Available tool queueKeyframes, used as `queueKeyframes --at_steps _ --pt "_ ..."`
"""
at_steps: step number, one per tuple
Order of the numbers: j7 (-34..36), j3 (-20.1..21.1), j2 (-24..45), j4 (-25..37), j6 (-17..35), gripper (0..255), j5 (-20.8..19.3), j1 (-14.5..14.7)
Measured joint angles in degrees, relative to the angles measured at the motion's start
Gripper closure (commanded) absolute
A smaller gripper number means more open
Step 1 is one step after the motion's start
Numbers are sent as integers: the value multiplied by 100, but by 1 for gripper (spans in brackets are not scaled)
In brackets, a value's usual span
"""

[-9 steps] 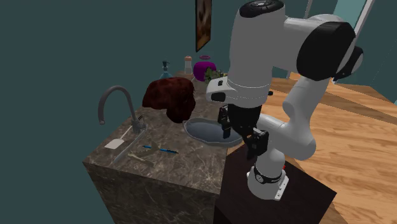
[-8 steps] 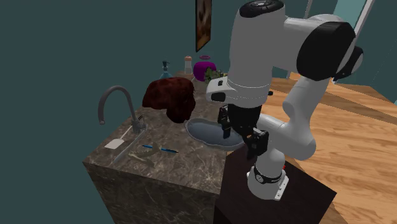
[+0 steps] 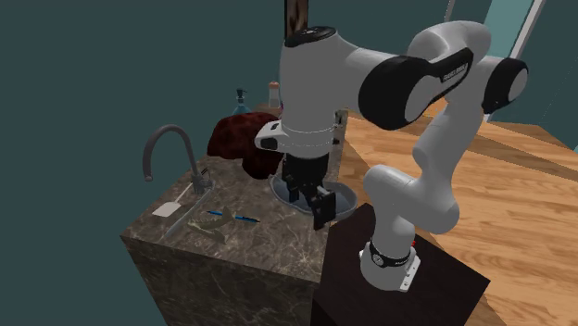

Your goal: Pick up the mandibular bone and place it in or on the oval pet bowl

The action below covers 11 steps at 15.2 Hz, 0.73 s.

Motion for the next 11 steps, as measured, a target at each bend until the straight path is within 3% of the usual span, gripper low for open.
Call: queueKeyframes --at_steps 11 --pt "-959 -1366 1479 328 1517 0 -143 -341"
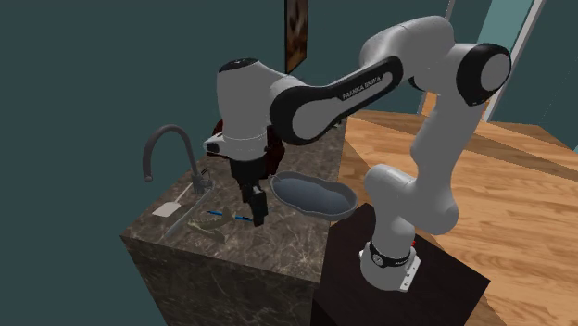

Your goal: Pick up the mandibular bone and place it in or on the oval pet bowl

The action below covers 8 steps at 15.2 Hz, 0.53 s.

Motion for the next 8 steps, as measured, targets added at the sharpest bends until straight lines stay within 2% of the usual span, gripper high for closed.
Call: queueKeyframes --at_steps 5,8 --pt "-555 -624 814 357 553 0 268 -50" --pt "-975 -1003 1426 725 797 0 605 -50"
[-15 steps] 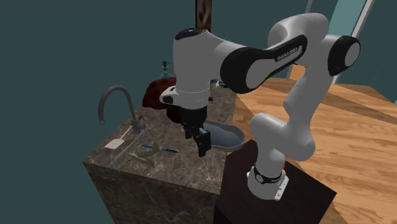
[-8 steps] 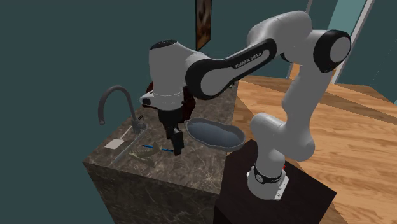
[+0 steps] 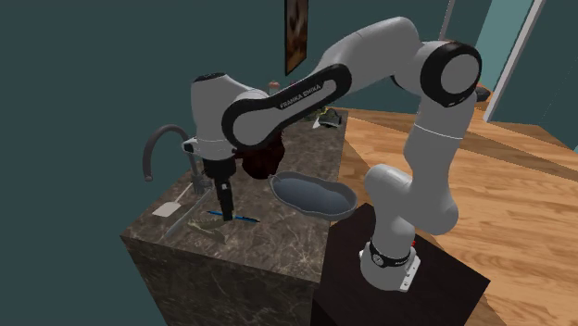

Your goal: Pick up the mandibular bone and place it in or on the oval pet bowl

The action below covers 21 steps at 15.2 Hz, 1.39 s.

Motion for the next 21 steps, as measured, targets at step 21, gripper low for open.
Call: queueKeyframes --at_steps 21 --pt "-1446 -603 2077 793 848 0 1729 -219"
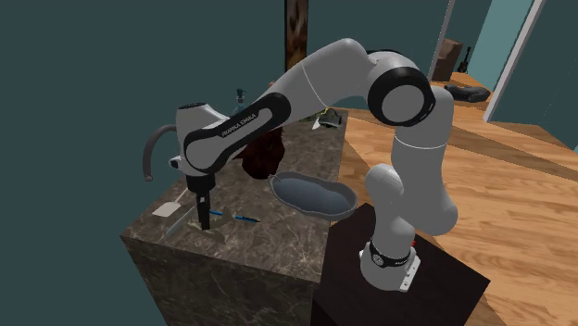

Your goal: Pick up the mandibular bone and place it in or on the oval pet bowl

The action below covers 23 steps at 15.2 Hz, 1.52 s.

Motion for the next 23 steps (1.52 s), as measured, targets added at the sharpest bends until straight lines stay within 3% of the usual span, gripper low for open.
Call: queueKeyframes --at_steps 1,11,23 --pt "0 0 0 0 0 255 0 0" --pt "0 1 2 1 1 255 2 0" --pt "339 -43 -382 470 -725 255 -374 46"
